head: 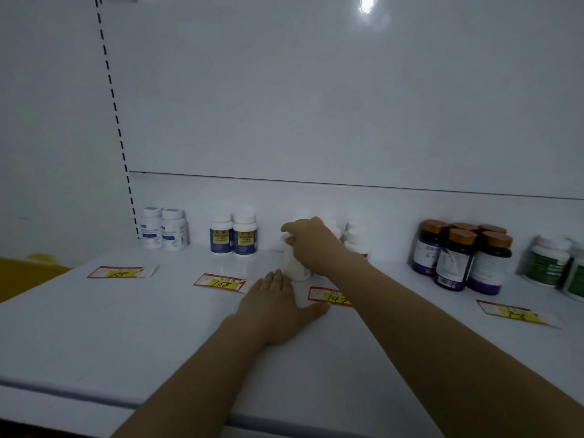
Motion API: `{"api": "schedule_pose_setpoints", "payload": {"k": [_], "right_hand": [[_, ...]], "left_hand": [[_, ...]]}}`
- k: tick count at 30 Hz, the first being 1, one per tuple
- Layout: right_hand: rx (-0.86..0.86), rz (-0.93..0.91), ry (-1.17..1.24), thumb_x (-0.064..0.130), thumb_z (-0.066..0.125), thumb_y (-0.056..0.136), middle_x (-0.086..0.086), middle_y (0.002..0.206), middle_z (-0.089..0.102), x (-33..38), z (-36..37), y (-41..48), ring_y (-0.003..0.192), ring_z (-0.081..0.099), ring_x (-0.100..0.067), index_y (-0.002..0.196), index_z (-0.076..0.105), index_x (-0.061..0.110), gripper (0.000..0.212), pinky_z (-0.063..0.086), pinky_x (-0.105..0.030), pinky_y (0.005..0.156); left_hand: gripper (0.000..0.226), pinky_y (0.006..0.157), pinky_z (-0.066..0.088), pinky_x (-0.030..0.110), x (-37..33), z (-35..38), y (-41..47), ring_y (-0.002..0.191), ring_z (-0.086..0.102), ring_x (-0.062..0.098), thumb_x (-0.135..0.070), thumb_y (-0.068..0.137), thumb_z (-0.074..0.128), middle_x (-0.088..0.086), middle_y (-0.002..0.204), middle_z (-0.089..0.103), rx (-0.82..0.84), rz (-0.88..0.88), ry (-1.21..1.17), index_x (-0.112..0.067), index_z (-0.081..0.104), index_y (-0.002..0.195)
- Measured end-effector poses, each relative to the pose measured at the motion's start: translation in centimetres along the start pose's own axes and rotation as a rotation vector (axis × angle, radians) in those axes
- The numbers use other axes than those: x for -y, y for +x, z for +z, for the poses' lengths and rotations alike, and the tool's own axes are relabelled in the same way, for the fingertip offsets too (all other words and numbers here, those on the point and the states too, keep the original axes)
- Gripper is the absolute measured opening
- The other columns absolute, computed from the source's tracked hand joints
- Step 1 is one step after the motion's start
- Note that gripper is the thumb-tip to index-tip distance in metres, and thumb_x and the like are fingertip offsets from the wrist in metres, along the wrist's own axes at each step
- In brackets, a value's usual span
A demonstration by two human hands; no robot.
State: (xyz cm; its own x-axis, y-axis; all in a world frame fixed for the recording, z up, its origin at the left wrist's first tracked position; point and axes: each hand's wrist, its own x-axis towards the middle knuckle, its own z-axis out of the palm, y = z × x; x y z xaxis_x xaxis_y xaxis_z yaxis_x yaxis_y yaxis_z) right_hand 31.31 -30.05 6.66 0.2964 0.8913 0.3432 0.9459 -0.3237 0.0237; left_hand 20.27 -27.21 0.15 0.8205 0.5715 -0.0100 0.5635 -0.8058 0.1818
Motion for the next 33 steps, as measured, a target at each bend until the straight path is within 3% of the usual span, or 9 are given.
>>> {"api": "schedule_pose_setpoints", "payload": {"k": [5,7,9,12,15,21,26,29,33], "right_hand": [[-0.045,0.077,0.211,0.016,0.050,0.097,-0.016,0.134,0.051,0.1,0.0,0.0,0.126,0.044,-0.028,0.141,0.041,0.009,0.046,0.030,-0.028,0.102],[-0.086,0.097,0.323,0.018,0.058,0.093,-0.012,0.135,0.051,0.0,-0.7,-0.3,0.127,0.043,-0.025,0.138,0.045,0.010,0.048,0.031,-0.026,0.102],[-0.155,0.106,0.406,0.021,0.062,0.089,-0.006,0.134,0.054,-0.2,-1.7,-1.0,0.123,0.047,-0.021,0.133,0.052,0.013,0.045,0.034,-0.024,0.100],[-0.286,0.145,0.637,0.025,0.067,0.086,0.004,0.122,0.062,-0.4,-3.1,-2.3,0.109,0.056,-0.012,0.122,0.062,0.018,0.038,0.045,-0.016,0.088],[-0.314,0.119,0.810,0.026,0.067,0.086,0.014,0.110,0.064,-0.9,-3.8,-3.2,0.099,0.059,-0.003,0.114,0.066,0.026,0.028,0.043,-0.008,0.075],[-0.259,0.074,1.051,0.015,0.060,0.090,0.015,0.116,0.065,-1.9,-3.2,-4.2,0.104,0.060,0.002,0.119,0.065,0.025,0.031,0.049,-0.012,0.086],[-0.272,0.135,1.020,0.043,0.061,0.088,0.010,0.118,0.064,-1.4,-1.9,-3.9,0.106,0.061,-0.008,0.113,0.064,0.038,0.026,0.054,-0.027,0.086],[-0.334,0.181,1.052,0.039,0.060,0.090,0.005,0.112,0.067,-1.3,-1.7,-3.6,0.101,0.064,-0.011,0.111,0.066,0.037,0.022,0.056,-0.032,0.087],[-0.301,0.178,1.129,0.027,0.056,0.093,0.003,0.117,0.065,-2.3,-2.0,-4.2,0.104,0.064,-0.013,0.117,0.061,0.036,0.026,0.054,-0.031,0.089]], "left_hand": [[0.100,0.117,0.012,0.035,0.3,0.3,0.2,0.145,0.016,0.021,-0.078,0.081,0.031,0.010,0.158,0.014,-0.061,0.009,-0.101,-0.008,0.009,0.150],[0.091,0.108,0.033,0.035,0.5,0.2,0.4,0.131,0.040,0.021,-0.076,0.079,0.041,0.008,0.147,0.039,-0.124,-0.005,-0.254,-0.013,0.030,0.144],[0.078,0.093,0.040,0.028,0.7,-0.4,0.5,0.120,0.050,0.019,-0.067,0.082,0.050,0.004,0.137,0.049,-0.175,-0.021,-0.452,-0.014,0.039,0.138],[0.065,0.084,0.035,0.021,1.1,-1.1,0.6,0.117,0.050,0.016,-0.050,0.085,0.060,0.003,0.136,0.050,-0.253,-0.008,-0.653,-0.014,0.042,0.135],[0.058,0.076,0.038,0.016,1.4,-1.7,1.1,0.103,0.051,0.009,-0.044,0.082,0.067,0.001,0.127,0.056,-0.292,0.039,-0.832,-0.015,0.047,0.128],[0.044,0.058,0.037,0.009,1.5,-2.7,0.9,0.077,0.052,-0.002,-0.028,0.078,0.075,-0.014,0.091,0.054,-0.273,0.116,-0.959,-0.020,0.049,0.113],[0.053,0.056,0.035,0.012,1.4,-2.6,0.6,0.074,0.049,-0.001,-0.027,0.069,0.082,-0.014,0.087,0.049,-0.398,0.079,-0.973,-0.019,0.043,0.104],[0.060,0.052,0.040,0.008,1.4,-2.7,0.5,0.074,0.049,-0.004,-0.024,0.067,0.083,-0.015,0.088,0.049,-0.389,0.085,-1.027,-0.018,0.038,0.107],[0.048,0.058,0.047,0.005,1.2,-3.0,0.2,0.078,0.057,-0.008,-0.022,0.076,0.076,-0.009,0.099,0.060,-0.175,0.179,-1.107,-0.019,0.047,0.114]]}}
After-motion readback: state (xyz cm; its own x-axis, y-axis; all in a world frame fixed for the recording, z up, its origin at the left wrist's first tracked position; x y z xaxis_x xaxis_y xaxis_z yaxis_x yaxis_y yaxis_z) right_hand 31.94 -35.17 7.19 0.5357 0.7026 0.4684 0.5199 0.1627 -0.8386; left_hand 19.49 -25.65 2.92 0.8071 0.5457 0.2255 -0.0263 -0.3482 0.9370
